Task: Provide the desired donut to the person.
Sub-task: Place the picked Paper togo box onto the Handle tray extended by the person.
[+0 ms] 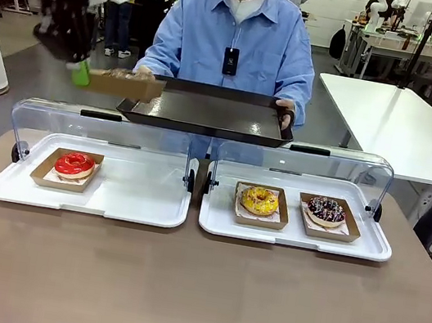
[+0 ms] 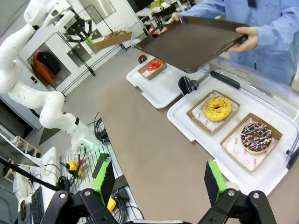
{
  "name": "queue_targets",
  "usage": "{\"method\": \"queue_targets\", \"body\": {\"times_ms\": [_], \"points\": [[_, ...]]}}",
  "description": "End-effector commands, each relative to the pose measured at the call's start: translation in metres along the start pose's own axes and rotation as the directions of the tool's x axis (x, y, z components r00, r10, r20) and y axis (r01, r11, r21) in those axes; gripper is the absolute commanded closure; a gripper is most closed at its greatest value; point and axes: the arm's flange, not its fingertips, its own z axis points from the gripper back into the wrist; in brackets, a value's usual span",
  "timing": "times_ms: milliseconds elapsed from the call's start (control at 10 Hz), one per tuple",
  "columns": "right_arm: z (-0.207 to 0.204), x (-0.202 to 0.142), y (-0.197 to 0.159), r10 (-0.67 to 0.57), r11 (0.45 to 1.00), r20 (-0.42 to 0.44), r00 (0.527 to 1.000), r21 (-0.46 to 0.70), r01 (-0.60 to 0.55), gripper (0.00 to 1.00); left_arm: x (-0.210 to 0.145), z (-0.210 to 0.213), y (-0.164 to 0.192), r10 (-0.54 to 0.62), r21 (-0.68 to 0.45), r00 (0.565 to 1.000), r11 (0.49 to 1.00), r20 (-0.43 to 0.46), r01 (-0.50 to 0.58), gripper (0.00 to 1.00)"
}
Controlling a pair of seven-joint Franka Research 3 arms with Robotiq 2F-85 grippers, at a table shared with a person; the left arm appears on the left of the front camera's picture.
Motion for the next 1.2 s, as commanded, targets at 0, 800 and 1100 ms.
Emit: {"method": "queue_targets", "body": {"times_ms": [0, 800, 1100], "points": [[0.000, 0.000, 0.000, -0.002, 1.000, -0.002, 1.000, 0.000, 0.002, 0.00, 0.012, 0.016, 0.054, -0.005, -0.025, 1.000, 1.000, 0.013, 0.005, 0.99], [0.000, 0.000, 0.000, -0.002, 1.000, -0.002, 1.000, 0.000, 0.002, 0.00, 0.036, -0.039, 0.194, -0.003, -0.007, 1.000, 1.000, -0.020, 0.003, 0.99], [0.000, 0.000, 0.000, -0.002, 1.000, -0.002, 1.000, 0.000, 0.002, 0.00, 0.033, -0.080, 0.199, -0.019, -0.014, 0.999, 1.000, -0.030, 0.018, 0.99]]}}
